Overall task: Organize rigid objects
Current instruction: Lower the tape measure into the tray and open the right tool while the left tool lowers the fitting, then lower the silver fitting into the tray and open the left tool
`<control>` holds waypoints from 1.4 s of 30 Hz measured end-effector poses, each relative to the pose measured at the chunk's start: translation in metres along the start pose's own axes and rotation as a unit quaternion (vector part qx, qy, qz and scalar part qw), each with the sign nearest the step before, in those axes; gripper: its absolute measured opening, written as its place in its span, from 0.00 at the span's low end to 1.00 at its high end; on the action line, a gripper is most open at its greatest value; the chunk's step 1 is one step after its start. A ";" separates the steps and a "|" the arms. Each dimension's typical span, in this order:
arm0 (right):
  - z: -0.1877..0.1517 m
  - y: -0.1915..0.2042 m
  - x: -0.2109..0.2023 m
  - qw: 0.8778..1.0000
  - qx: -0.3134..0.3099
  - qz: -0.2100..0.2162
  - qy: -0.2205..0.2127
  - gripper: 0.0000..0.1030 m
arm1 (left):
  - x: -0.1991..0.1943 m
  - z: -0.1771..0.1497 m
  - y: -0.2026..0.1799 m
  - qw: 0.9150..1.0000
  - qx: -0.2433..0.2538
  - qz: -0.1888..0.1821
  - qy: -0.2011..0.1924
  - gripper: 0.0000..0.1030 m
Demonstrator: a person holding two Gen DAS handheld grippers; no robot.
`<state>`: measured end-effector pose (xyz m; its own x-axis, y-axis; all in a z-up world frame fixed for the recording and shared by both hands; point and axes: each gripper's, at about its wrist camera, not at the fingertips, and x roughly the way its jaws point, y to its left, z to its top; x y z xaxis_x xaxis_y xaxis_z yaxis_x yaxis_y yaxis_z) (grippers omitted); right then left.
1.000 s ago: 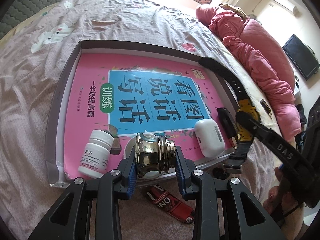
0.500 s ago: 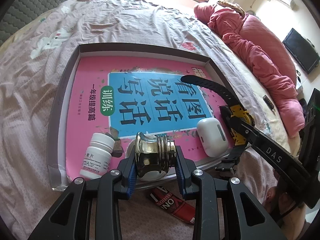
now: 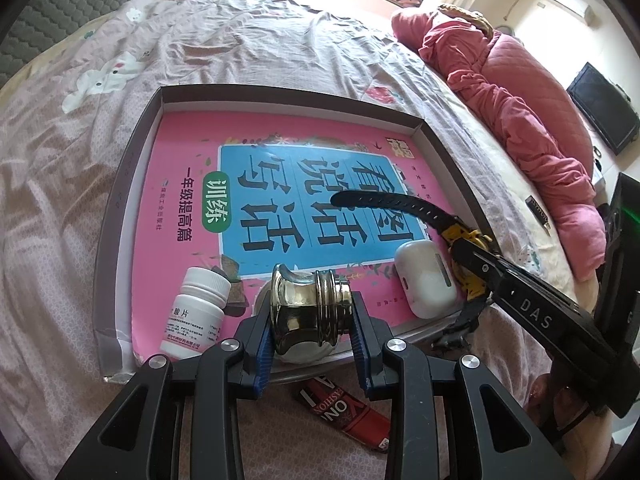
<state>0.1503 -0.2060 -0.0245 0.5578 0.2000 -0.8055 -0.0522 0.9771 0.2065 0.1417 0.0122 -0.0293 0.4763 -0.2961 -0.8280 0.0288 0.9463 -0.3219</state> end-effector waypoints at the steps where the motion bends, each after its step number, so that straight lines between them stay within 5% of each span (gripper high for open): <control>1: 0.001 0.001 0.001 1.000 -0.002 -0.003 0.003 0.18 | 0.000 0.000 0.000 1.000 -0.001 0.000 0.000 0.33; 22: -0.001 0.006 -0.008 1.000 -0.022 -0.006 -0.002 0.20 | 0.003 0.000 0.000 1.000 -0.006 -0.003 0.006 0.35; 29: -0.003 0.010 -0.022 0.999 -0.032 -0.003 -0.020 0.33 | 0.005 0.000 0.001 1.000 -0.007 0.001 0.011 0.35; 42: -0.013 -0.007 -0.047 0.999 0.012 0.002 -0.040 0.42 | -0.002 -0.002 0.009 1.000 -0.030 -0.001 0.009 0.35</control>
<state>0.1138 -0.2214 0.0051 0.6224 0.1959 -0.7578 -0.0348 0.9741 0.2232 0.1398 0.0215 -0.0317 0.4606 -0.2999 -0.8354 -0.0234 0.9368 -0.3492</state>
